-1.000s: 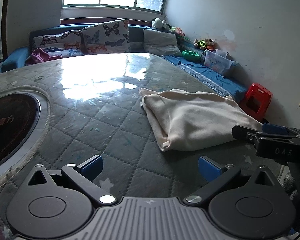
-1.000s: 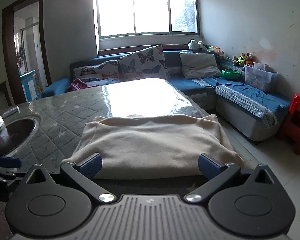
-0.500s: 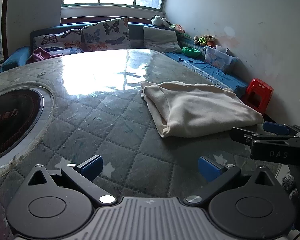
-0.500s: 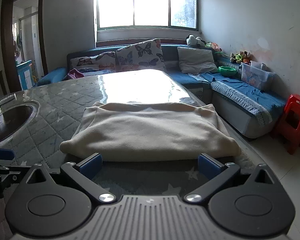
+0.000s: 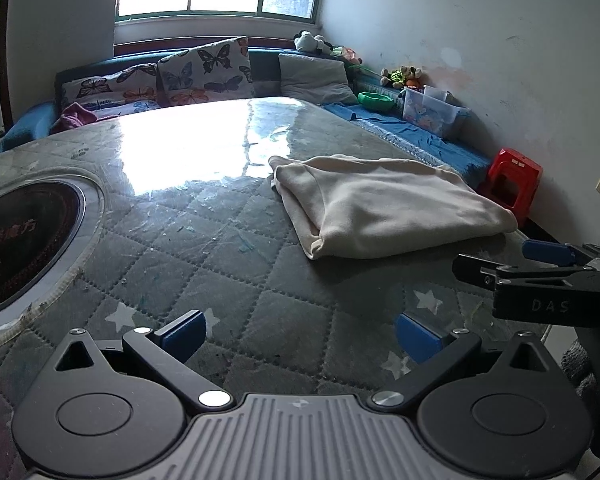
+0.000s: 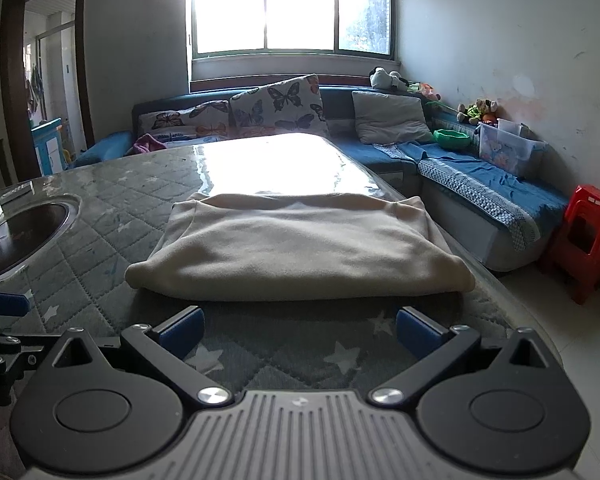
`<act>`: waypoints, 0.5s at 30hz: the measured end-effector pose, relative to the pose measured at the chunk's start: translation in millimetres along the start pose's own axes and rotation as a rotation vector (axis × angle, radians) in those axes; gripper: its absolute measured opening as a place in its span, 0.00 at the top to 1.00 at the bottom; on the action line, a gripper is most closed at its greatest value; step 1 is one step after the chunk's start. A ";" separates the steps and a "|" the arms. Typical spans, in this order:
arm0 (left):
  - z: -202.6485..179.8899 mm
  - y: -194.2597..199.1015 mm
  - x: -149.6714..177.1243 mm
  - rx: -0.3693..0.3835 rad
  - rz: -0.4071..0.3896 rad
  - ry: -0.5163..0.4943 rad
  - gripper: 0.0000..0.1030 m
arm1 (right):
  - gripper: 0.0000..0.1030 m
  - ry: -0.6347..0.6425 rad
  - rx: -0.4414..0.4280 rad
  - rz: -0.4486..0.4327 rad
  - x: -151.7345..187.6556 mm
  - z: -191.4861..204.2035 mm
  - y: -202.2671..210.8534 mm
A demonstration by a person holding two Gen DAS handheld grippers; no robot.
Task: Fold clothes
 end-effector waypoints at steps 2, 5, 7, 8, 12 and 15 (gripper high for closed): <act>-0.6 1.2 1.0 -0.001 -0.002 -0.001 0.00 | 0.00 -0.002 0.001 0.000 1.0 0.2 1.3; -1.0 3.4 1.7 0.000 -0.007 -0.002 0.00 | 0.00 -0.003 0.001 0.001 2.5 0.6 3.1; -1.6 4.8 2.0 0.001 -0.011 -0.005 0.00 | 0.00 -0.001 0.001 0.002 3.3 1.1 4.0; -1.9 5.4 2.1 0.001 -0.013 -0.006 0.00 | 0.00 -0.001 0.002 0.001 3.5 1.5 4.4; -4.5 8.9 3.2 0.006 -0.021 -0.016 0.00 | 0.00 0.005 0.002 -0.002 3.7 3.8 6.4; -6.5 11.5 3.6 0.007 -0.028 -0.024 0.00 | 0.00 0.006 0.002 -0.006 4.2 5.1 8.4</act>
Point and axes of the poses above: each gripper's, at about its wrist camera, not at the fingertips, and y roughly against the way its jaws point, z to its left, x to its underside, the point moved 4 cm from there along -y, roughly the way its jaws point, and after that the axes turned 2 degrees about -x, right-handed, at the moved point
